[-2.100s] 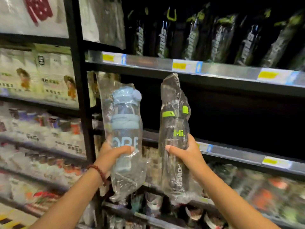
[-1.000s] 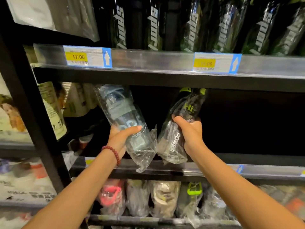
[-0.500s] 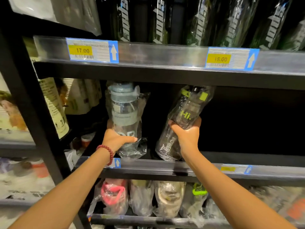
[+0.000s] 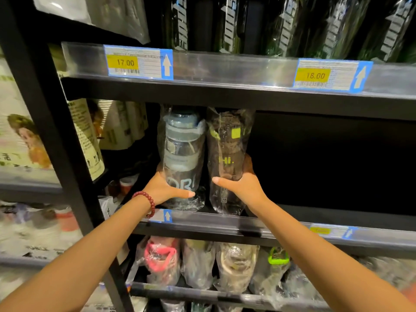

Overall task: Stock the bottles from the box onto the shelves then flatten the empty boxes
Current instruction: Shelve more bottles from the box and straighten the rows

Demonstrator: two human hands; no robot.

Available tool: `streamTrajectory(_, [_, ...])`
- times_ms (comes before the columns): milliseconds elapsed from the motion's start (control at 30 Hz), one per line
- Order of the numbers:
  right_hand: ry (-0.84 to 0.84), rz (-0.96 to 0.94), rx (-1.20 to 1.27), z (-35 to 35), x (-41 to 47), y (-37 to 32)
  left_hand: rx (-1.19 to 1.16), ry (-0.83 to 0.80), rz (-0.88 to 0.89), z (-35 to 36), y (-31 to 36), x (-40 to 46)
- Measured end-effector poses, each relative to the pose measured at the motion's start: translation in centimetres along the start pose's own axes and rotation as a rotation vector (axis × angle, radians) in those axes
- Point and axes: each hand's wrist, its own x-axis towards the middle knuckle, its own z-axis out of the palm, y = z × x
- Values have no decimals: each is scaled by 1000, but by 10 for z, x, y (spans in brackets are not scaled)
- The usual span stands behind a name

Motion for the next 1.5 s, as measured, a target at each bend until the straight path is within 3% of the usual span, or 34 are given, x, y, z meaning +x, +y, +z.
streamTrajectory(100, [-61,12,-122,-2,1,6,17,-50,-8,-5,-2,3])
streamTrajectory(200, [7,50,-289,-1,9,12,88,48,-29,-3,-2,4])
streamTrajectory(367, [47,106,-247,9,13,11,111,79,-110,-4,-5,12])
streamTrajectory(533, [47,26,-118,29,29,-1,72,95,-225,-8,-8,25])
streamTrajectory(733, [150,-10,-97,49,45,-2,61,88,-521,-17,-17,25])
streamTrajectory(800, [187,-16,-94,57,48,-3,12,110,-462,-16,-15,31])
streamTrajectory(900, [215,-22,-88,63,52,-3,-4,135,-231,-16,-14,43])
streamTrajectory(1033, [214,-36,-87,65,53,-7,-47,170,-406,-21,-36,47])
streamTrajectory(1167, [209,-15,-67,67,52,-10,-46,164,-89,-13,-14,48])
streamTrajectory(1500, [141,40,-99,56,49,-21,-18,183,-47,-15,6,41])
